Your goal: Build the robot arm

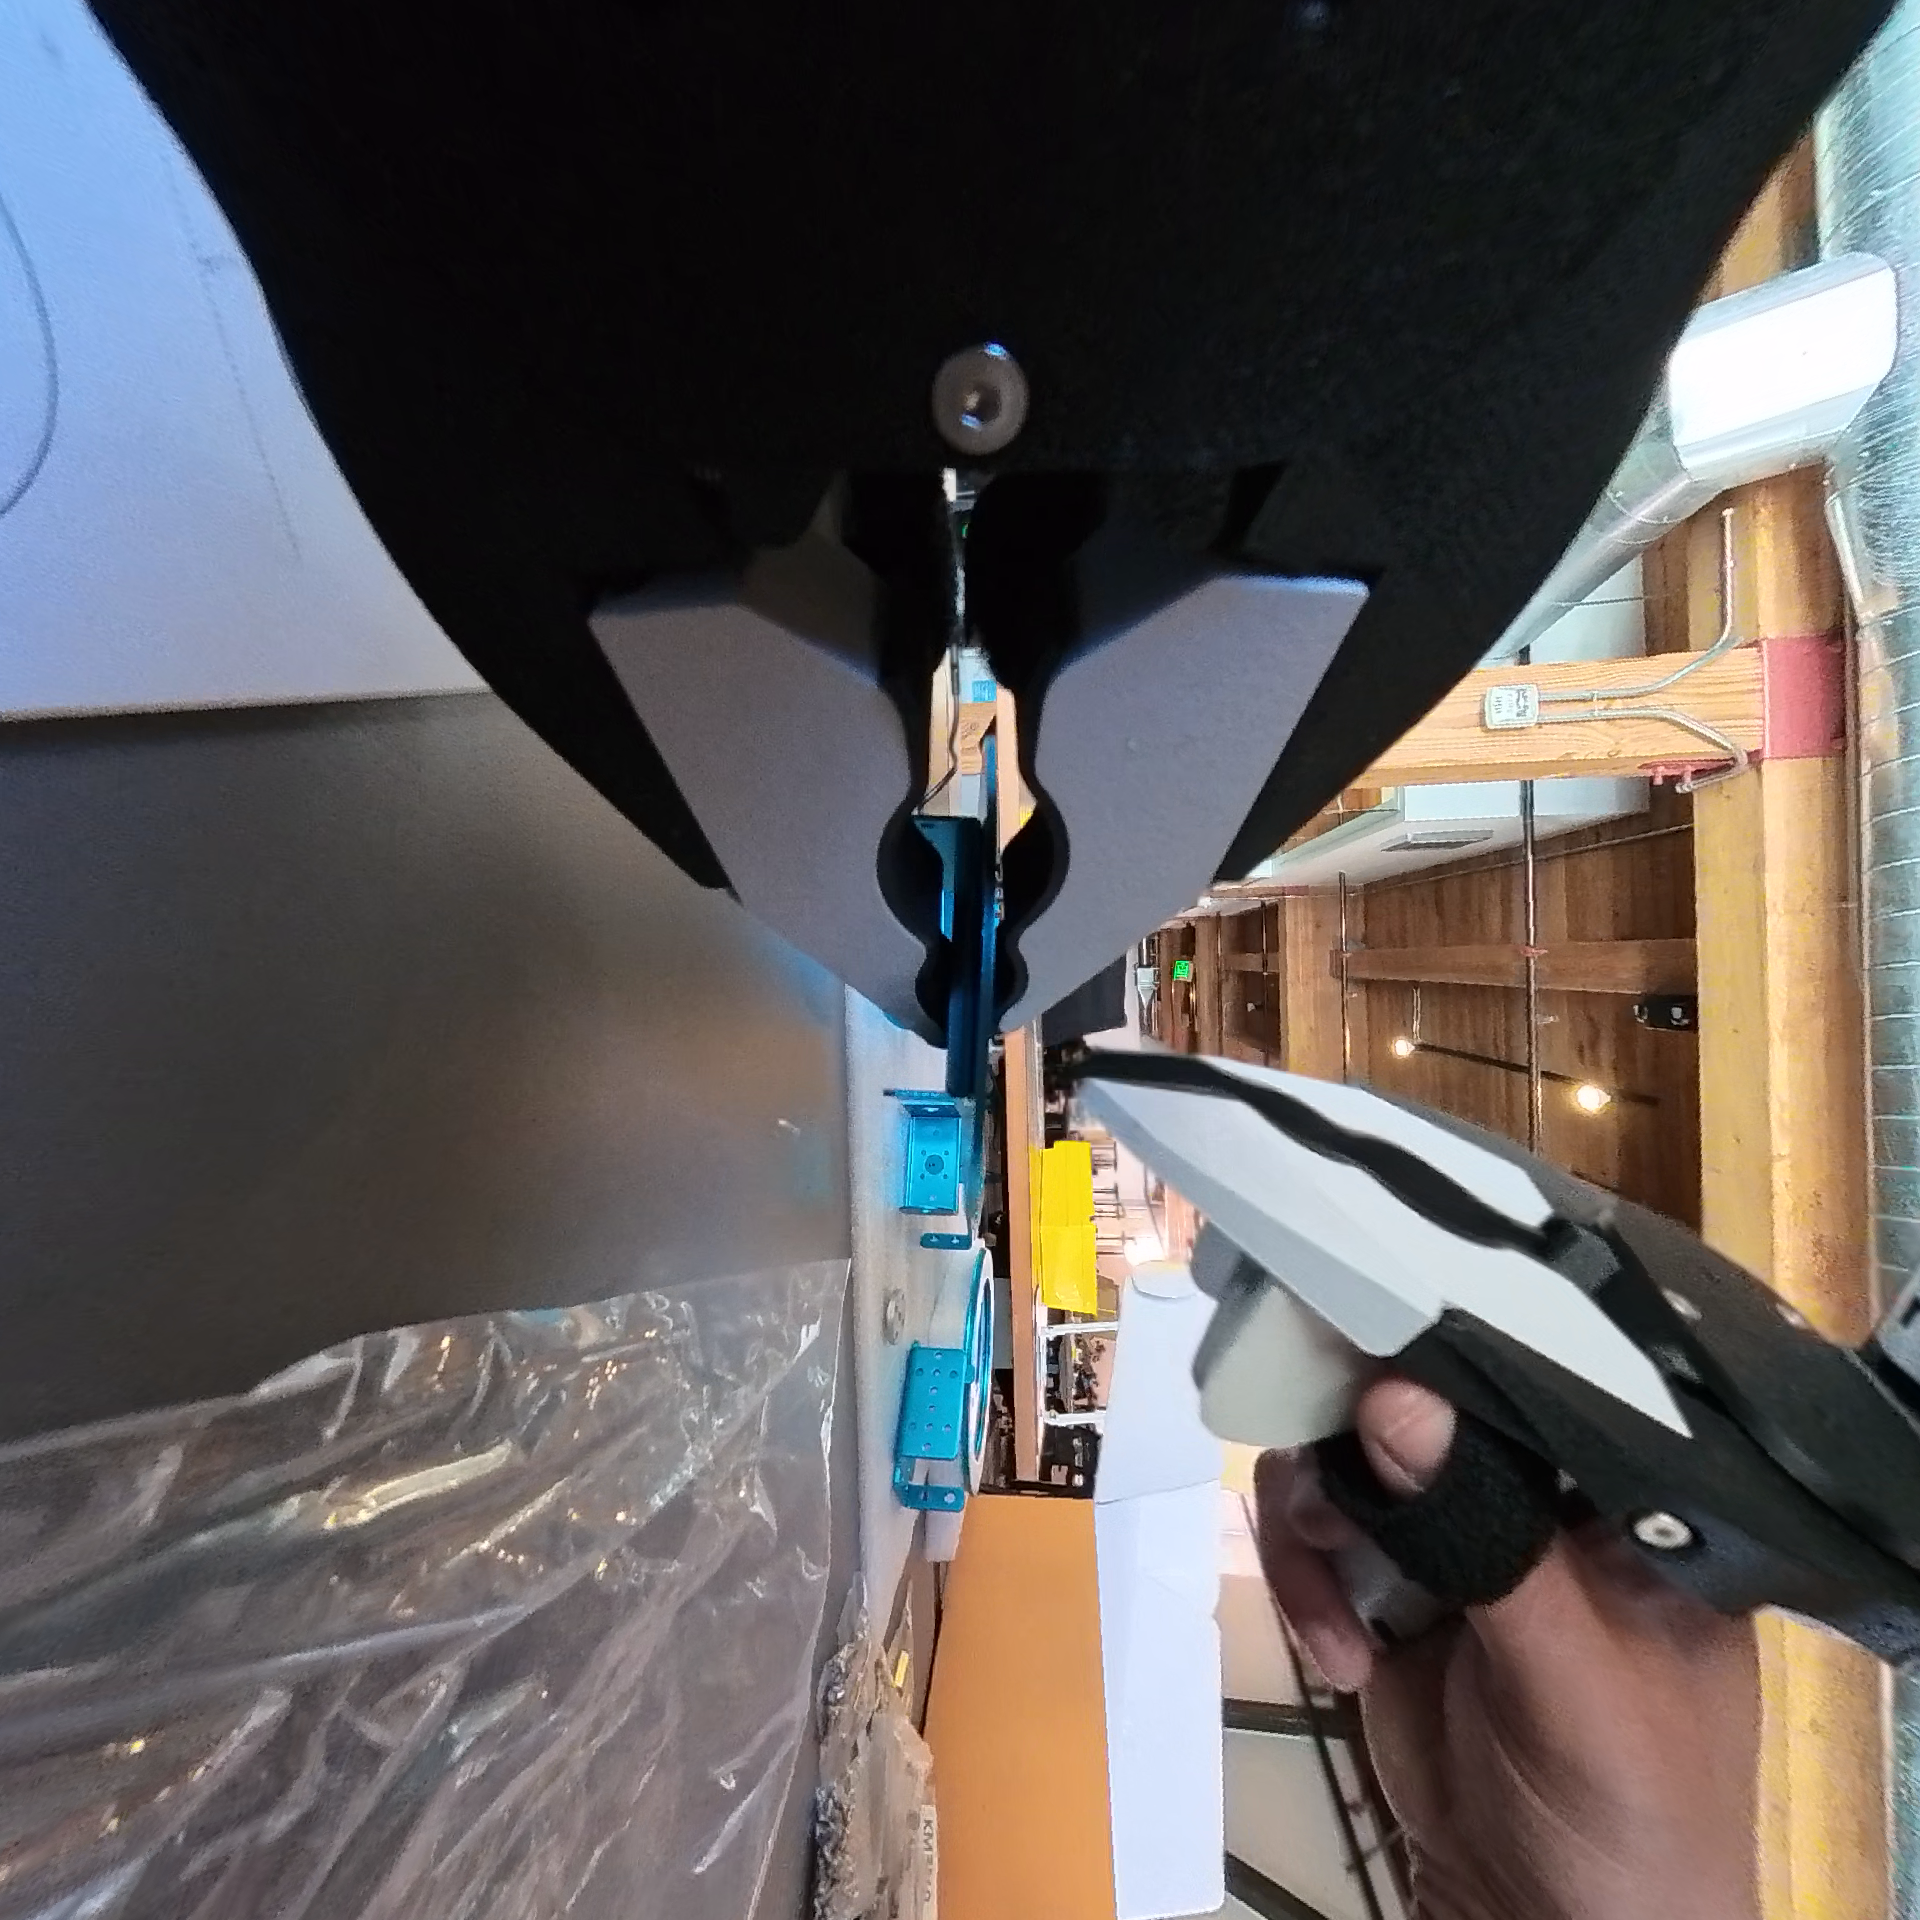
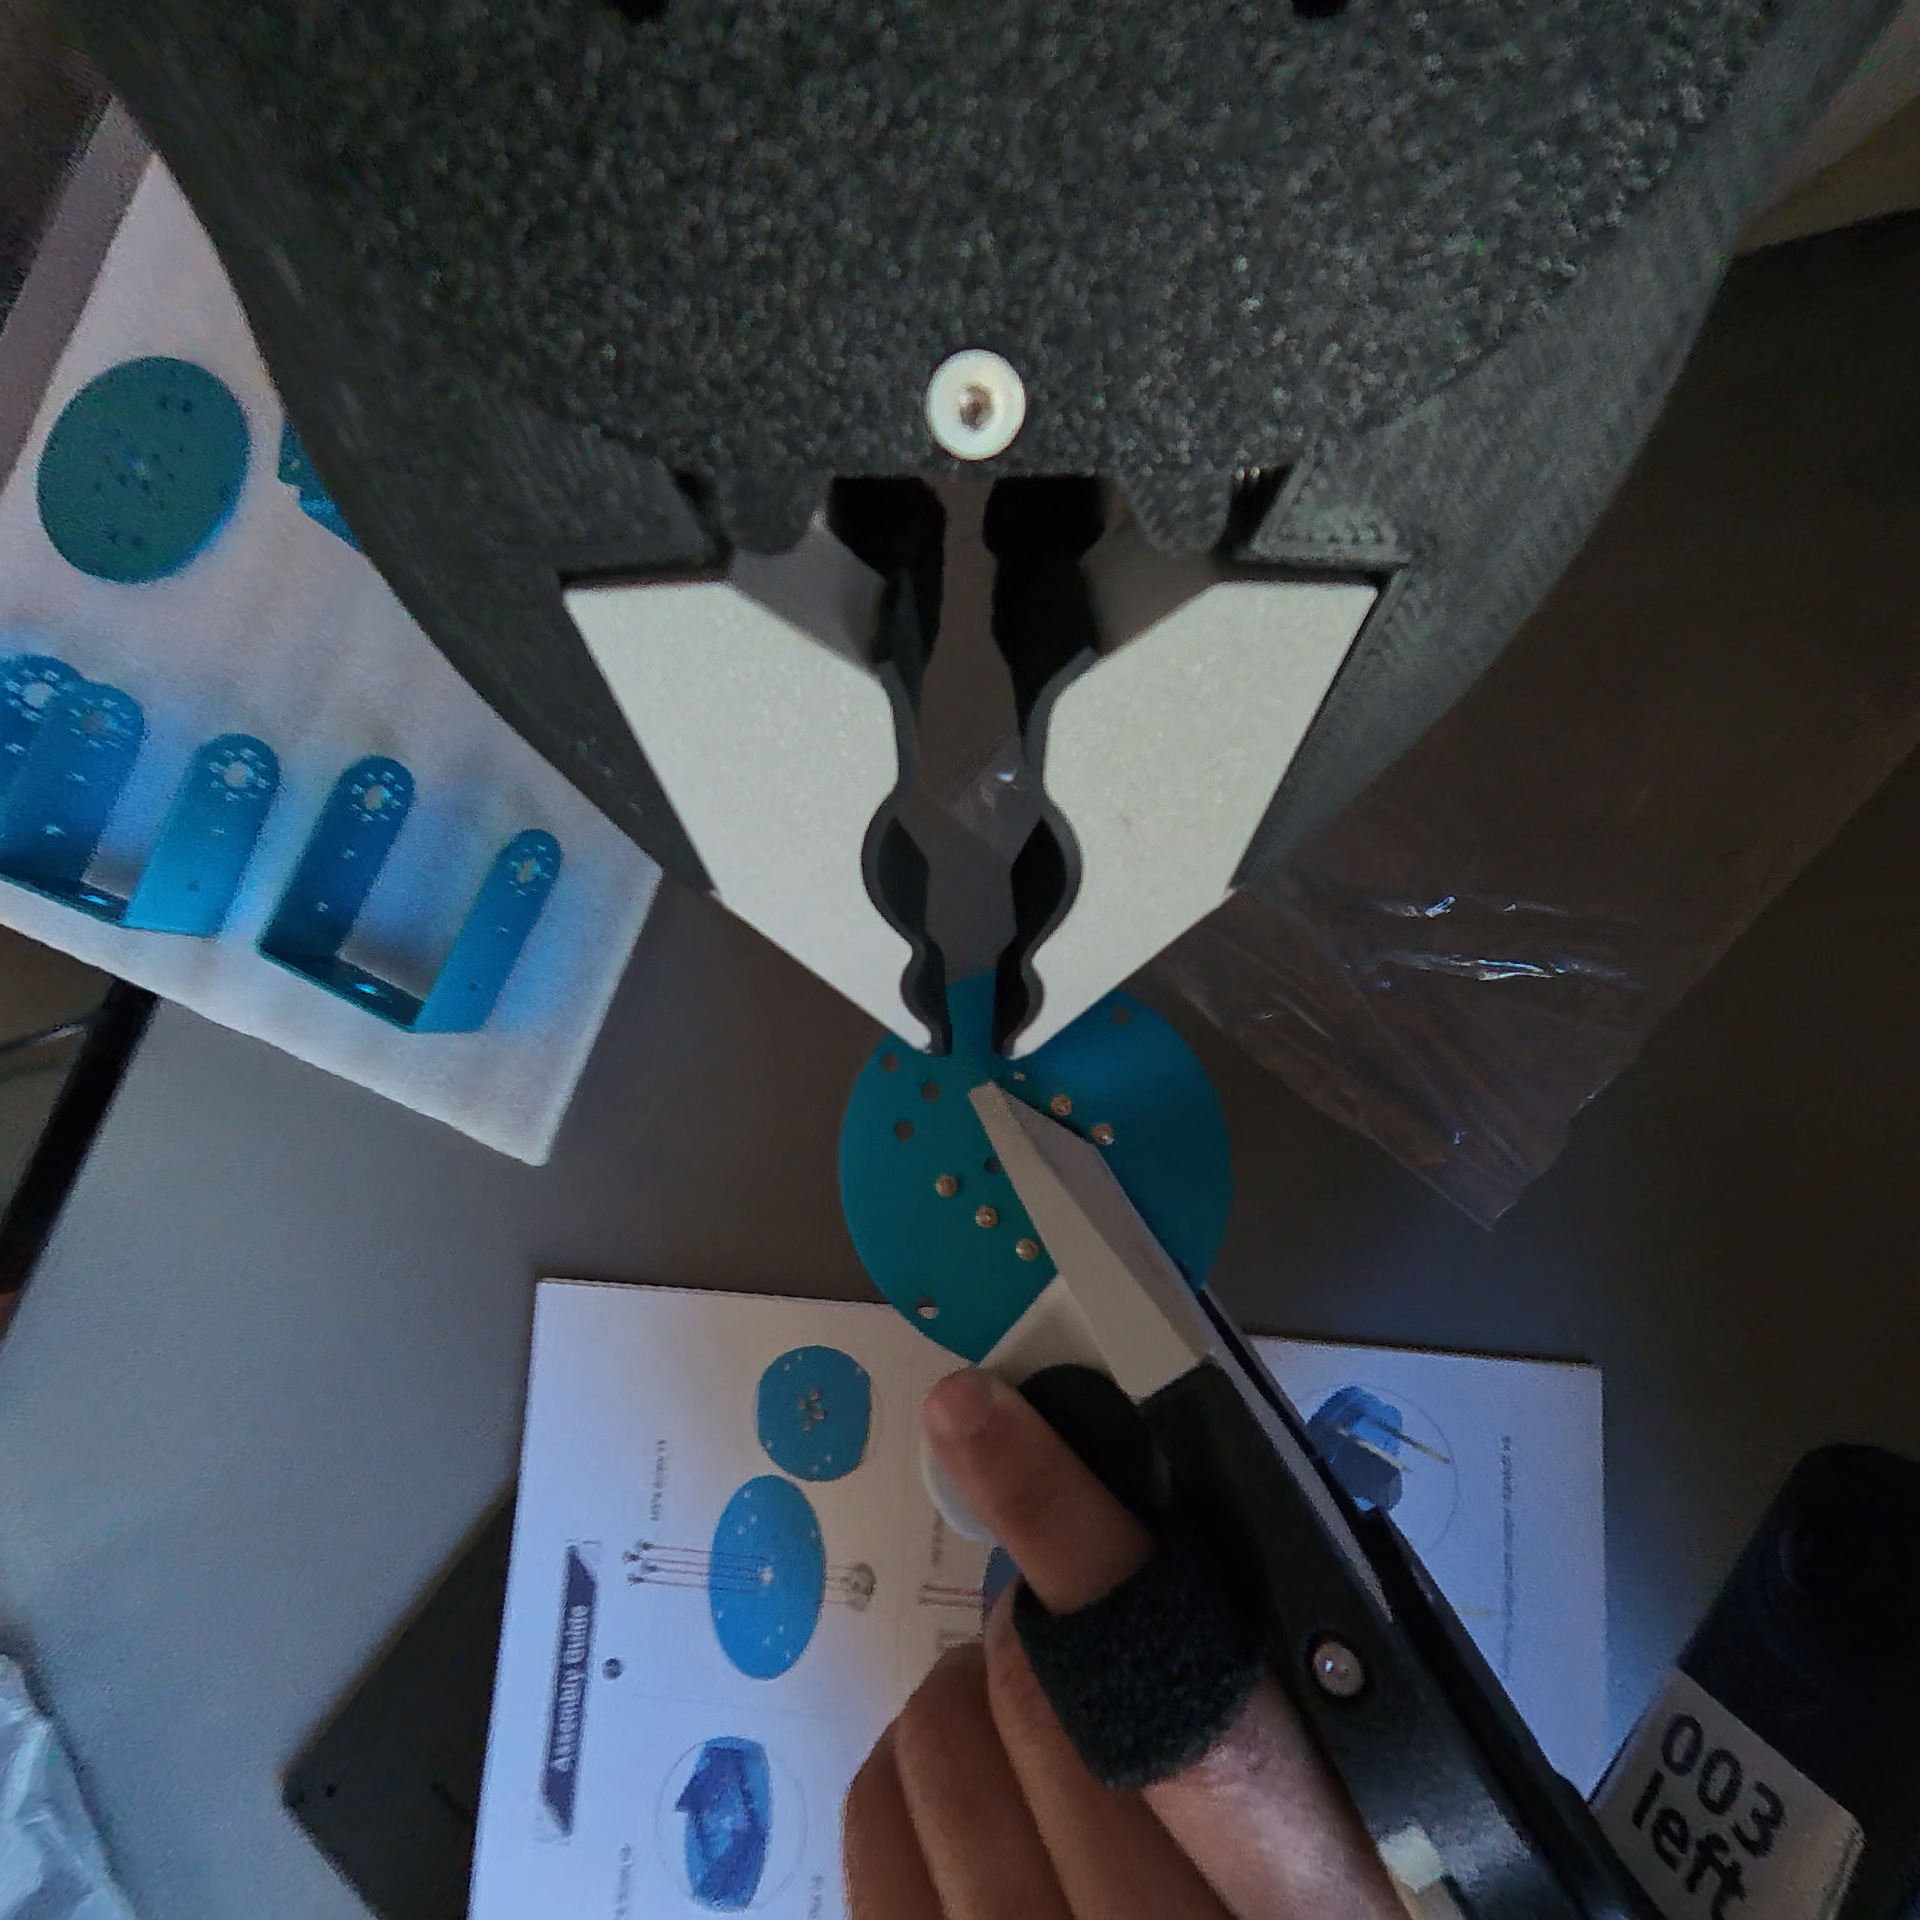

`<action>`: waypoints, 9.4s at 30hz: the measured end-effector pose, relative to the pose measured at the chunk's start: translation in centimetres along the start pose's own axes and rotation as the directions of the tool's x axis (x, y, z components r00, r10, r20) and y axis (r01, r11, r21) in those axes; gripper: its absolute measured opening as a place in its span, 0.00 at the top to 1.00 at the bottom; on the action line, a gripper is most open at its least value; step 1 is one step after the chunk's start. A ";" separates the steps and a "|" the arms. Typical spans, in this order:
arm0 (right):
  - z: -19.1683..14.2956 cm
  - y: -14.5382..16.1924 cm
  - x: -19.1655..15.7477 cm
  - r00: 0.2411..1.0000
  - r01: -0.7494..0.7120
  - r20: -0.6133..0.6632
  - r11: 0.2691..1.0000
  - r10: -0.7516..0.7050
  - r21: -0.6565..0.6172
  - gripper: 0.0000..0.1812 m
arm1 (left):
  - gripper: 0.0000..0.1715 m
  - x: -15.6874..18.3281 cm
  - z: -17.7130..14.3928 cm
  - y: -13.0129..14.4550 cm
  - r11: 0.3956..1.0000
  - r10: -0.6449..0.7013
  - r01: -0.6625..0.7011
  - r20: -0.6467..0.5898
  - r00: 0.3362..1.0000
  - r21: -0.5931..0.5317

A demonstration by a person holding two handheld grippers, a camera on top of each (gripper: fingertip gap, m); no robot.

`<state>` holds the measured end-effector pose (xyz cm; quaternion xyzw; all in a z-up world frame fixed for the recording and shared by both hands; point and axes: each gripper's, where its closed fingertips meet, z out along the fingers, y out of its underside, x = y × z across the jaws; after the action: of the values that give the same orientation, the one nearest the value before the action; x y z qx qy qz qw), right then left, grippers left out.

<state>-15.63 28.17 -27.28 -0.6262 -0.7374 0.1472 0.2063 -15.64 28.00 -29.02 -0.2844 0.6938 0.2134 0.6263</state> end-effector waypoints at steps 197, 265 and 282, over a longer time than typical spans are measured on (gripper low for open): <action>3.3 -2.3 2.9 0.989 0.085 0.115 0.996 -0.088 0.034 0.98 | 0.99 -0.1 -0.1 4.9 0.982 -0.063 0.049 -0.067 0.996 -0.184; 0.2 -4.0 0.0 0.989 -0.147 0.093 0.818 0.114 0.556 0.59 | 0.99 -2.8 -0.2 4.4 0.982 -0.080 0.094 0.090 0.993 -0.161; 0.0 -3.9 -1.0 0.984 -0.167 0.150 0.821 0.100 0.546 0.65 | 0.99 -2.8 -0.2 4.6 0.981 -0.076 0.090 0.087 0.993 -0.170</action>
<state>-18.88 26.53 -25.59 -0.5796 -0.6275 0.4052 0.3259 -18.74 31.65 -26.50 -0.3578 0.6345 0.2582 0.6346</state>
